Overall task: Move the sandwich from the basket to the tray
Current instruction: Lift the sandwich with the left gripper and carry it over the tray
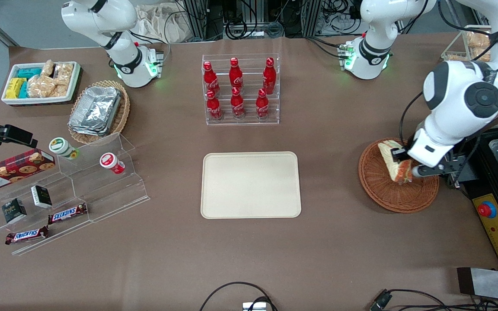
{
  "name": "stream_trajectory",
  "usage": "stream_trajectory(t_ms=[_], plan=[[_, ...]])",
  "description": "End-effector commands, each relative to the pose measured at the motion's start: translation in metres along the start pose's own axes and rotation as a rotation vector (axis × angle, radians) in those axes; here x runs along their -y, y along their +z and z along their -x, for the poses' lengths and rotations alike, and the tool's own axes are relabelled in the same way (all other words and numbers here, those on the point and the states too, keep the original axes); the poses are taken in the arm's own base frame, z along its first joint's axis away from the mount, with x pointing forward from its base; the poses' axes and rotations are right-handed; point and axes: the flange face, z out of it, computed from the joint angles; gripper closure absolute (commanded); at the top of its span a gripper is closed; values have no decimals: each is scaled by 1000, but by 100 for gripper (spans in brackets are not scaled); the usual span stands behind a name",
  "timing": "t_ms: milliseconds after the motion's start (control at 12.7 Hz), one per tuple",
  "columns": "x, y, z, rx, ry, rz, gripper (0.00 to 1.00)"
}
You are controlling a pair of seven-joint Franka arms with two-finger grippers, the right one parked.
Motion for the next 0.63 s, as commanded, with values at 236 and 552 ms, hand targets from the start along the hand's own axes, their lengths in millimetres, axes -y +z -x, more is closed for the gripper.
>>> stream_trajectory(t_ms=[236, 552], plan=[[-82, -33, 31, 58, 158, 10, 81], [-136, -38, 51, 56, 169, 32, 81]])
